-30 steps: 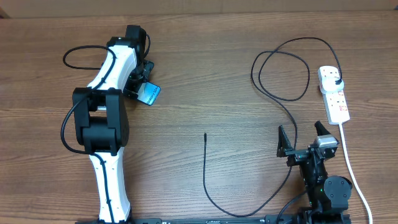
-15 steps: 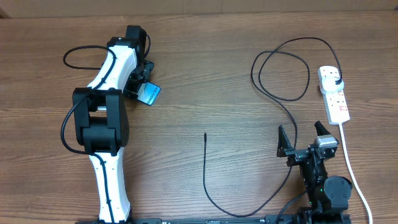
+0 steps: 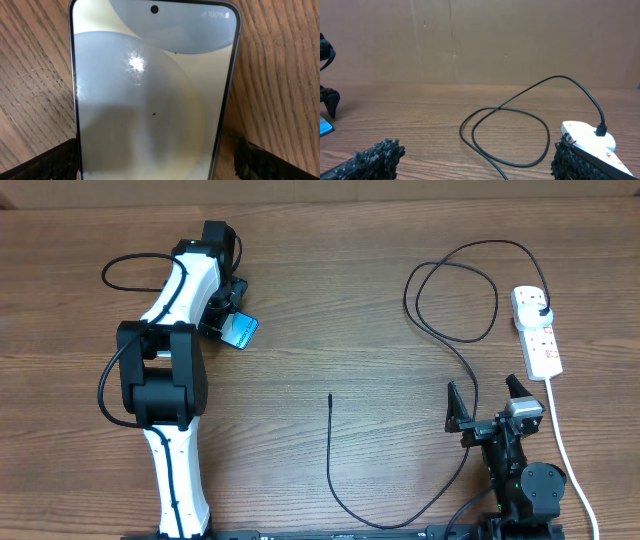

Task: Plug charger to phone and switch on socket
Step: 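Close the left gripper on the phone's sides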

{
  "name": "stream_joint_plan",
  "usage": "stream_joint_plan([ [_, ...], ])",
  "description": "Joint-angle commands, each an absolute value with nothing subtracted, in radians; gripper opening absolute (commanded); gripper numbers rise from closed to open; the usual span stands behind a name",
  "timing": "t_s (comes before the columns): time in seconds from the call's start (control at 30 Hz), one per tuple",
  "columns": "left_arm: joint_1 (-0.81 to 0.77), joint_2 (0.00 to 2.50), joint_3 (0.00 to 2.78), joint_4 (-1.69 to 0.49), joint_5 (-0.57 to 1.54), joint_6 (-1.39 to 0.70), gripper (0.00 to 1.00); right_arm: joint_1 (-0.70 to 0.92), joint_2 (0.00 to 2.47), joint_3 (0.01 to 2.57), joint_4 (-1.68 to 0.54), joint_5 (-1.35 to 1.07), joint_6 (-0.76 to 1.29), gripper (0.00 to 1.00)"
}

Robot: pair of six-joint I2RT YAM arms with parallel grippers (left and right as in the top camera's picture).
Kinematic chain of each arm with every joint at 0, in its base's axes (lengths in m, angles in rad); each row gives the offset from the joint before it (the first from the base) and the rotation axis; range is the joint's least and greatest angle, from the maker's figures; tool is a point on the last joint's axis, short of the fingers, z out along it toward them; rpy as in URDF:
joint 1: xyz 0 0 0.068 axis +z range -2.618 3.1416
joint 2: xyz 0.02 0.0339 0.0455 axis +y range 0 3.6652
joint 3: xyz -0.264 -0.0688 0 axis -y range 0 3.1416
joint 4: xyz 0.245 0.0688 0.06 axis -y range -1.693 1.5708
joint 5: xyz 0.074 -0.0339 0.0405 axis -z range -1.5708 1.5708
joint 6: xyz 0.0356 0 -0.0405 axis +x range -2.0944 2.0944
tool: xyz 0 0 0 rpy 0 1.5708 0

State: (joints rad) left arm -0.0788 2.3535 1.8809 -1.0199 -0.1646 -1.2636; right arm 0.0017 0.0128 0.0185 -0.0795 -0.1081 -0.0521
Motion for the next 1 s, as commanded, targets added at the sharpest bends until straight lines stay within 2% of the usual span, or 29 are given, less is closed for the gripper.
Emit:
stream_joint_plan([
  [0.0,-0.093,2.433,1.826,-1.016,-0.103,-1.253,1.00,0.006,0.003,0.008,-0.075,-0.112,-0.053,1.00],
  [0.8,-0.093,2.433,1.826,-1.021,-0.077,-1.251,1.00,0.006,0.003,0.008,-0.075,-0.112,-0.053,1.00],
  [0.97,-0.092,2.433,1.826,-1.024,-0.035,-1.198,1.00,0.006,0.003,0.008,-0.075,-0.112,-0.053,1.00],
])
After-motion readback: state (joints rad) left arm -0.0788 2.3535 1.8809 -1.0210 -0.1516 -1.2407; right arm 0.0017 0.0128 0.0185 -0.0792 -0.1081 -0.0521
